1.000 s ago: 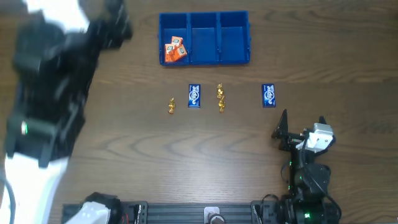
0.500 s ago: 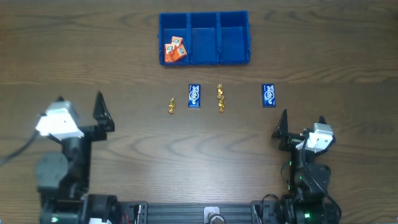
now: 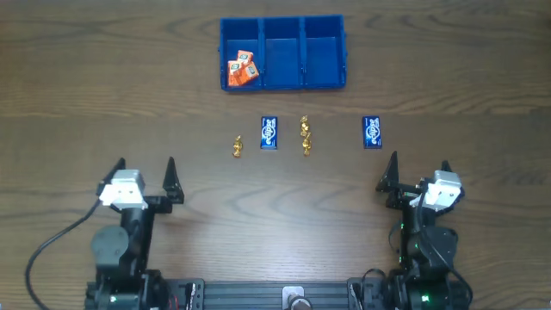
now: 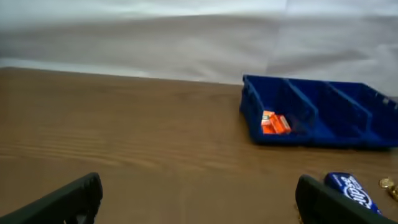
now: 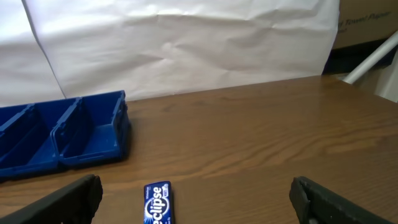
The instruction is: Sort Candies Into Trays
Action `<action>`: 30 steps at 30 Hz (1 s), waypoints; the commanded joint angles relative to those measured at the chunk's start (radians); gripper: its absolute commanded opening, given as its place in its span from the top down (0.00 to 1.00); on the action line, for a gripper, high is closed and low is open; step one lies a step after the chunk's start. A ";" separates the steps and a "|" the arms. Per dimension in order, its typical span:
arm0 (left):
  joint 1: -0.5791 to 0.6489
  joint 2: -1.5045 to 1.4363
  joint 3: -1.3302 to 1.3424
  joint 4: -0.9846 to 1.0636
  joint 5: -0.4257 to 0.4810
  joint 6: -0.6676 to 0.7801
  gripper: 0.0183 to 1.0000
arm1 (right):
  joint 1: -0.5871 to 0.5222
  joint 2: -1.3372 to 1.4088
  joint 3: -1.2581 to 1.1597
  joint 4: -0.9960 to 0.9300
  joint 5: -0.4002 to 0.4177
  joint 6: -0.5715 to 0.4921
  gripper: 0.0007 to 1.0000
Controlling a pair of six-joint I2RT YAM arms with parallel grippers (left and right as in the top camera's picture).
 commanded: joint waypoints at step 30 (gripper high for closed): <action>0.006 -0.014 -0.006 -0.071 0.039 0.006 0.00 | -0.003 -0.007 -0.002 0.019 0.001 -0.005 0.00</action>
